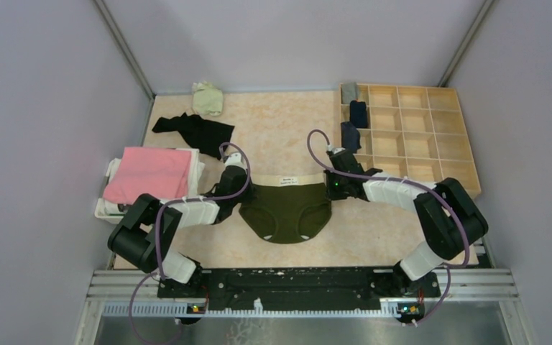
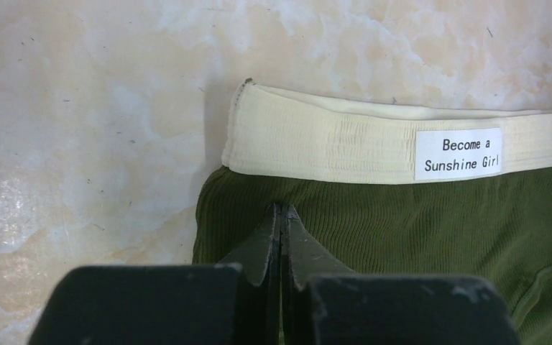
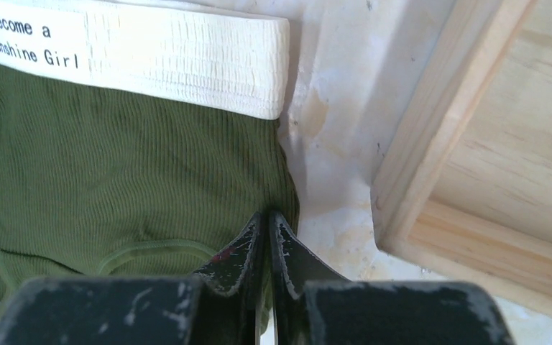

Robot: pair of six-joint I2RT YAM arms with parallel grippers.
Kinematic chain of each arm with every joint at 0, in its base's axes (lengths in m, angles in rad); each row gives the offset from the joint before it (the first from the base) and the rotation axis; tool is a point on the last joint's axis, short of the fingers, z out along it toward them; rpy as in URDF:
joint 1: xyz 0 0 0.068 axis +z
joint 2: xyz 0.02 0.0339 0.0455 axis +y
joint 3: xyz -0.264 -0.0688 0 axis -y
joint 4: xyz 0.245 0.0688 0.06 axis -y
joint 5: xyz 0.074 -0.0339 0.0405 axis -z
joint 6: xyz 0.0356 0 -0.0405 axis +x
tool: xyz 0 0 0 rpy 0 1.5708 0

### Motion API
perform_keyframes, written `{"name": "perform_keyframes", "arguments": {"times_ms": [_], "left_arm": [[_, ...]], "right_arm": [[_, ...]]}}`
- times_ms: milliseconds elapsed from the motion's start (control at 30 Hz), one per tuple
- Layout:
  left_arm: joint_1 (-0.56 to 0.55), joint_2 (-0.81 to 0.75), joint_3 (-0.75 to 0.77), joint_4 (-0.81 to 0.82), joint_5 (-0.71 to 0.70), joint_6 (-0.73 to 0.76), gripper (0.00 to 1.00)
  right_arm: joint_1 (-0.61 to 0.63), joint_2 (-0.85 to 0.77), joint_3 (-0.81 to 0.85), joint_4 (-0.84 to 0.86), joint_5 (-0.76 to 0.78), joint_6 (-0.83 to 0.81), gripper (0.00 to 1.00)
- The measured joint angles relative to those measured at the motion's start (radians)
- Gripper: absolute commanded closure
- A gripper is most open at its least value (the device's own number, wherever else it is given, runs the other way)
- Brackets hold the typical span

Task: Roll the underwear
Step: Flatten out the underwear at the center of the board.

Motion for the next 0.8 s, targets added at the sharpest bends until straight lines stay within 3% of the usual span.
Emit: {"name": "perform_keyframes", "arguments": {"times_ms": [200,300,667,800], "left_arm": [[0.000,-0.023,0.000,-0.034,-0.013,0.004,1.00],[0.000,-0.069,0.001,-0.079,-0.014,0.008,0.94],[0.000,-0.381,0.023,-0.278,-0.089,-0.043,0.51],[0.001,-0.485,-0.029,-0.362,-0.142,-0.114,0.44]], "right_arm": [[0.000,-0.087,-0.042,-0.005,-0.034,-0.010,0.87],[0.000,-0.158,-0.051,-0.004,-0.064,-0.016,0.82],[0.002,-0.254,-0.021,-0.026,-0.094,0.006,0.70],[0.048,-0.180,0.108,-0.060,-0.070,0.035,0.65]]}}
